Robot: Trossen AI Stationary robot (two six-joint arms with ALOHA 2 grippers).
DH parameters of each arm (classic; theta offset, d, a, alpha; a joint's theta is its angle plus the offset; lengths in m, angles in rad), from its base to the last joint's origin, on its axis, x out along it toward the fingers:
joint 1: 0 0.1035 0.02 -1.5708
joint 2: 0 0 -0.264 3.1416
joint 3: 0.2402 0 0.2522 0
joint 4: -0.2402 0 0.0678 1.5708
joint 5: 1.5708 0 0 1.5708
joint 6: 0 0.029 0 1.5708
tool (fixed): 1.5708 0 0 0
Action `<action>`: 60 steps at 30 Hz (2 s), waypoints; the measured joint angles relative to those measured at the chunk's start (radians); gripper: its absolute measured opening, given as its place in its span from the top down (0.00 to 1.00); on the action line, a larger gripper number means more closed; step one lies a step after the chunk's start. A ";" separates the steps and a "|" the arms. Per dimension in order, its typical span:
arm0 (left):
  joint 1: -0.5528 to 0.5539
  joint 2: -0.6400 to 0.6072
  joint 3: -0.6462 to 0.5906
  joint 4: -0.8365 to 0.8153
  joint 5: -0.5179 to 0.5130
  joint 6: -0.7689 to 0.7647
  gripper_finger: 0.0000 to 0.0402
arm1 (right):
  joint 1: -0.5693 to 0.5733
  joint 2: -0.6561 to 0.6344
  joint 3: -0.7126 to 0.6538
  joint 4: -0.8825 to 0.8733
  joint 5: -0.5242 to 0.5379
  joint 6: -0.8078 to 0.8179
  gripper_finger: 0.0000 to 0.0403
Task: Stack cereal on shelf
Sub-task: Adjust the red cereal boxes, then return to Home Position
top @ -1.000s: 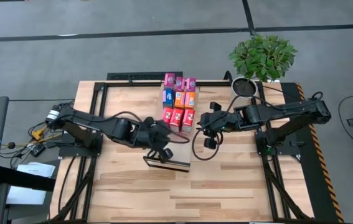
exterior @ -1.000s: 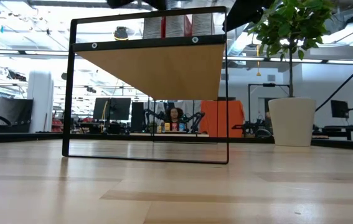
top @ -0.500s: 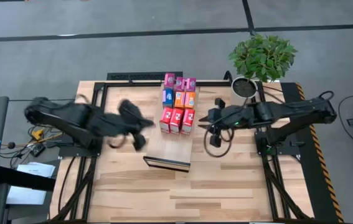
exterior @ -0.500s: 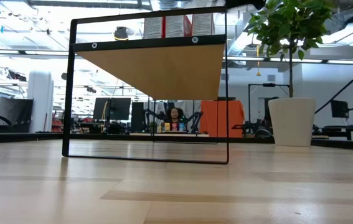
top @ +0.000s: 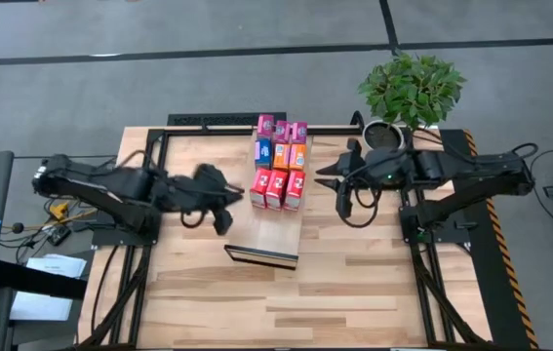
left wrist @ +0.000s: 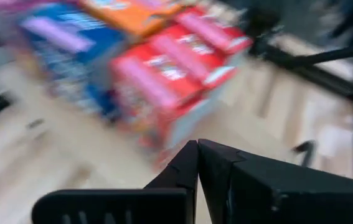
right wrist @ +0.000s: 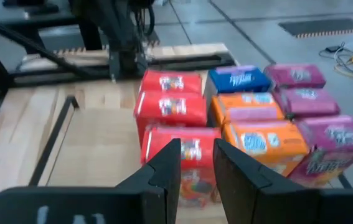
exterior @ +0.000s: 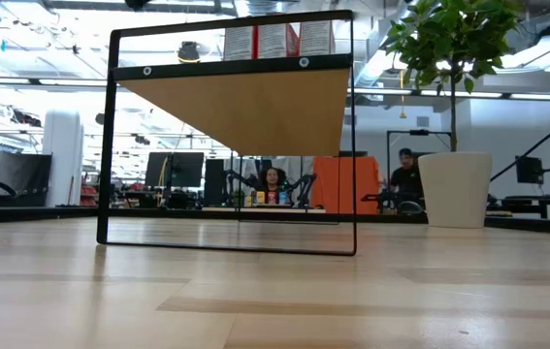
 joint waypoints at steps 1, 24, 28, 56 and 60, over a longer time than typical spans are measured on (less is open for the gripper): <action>0.000 -0.001 -0.041 0.079 0.013 0.014 1.00 | 0.000 0.000 -0.001 -0.012 -0.001 0.000 0.71; 0.024 0.089 -0.211 0.287 -0.093 -0.006 1.00 | 0.001 0.011 -0.001 -0.025 -0.002 0.007 0.71; 0.024 0.116 -0.211 0.302 -0.084 -0.018 1.00 | 0.001 0.011 -0.001 -0.028 -0.003 0.002 0.71; 0.017 -0.123 -0.119 0.331 0.005 -0.030 1.00 | 0.091 0.010 -0.003 0.035 0.005 -0.017 0.71; 0.017 -0.218 -0.100 0.323 0.134 -0.083 1.00 | 0.101 -0.092 -0.001 0.039 0.015 -0.018 0.71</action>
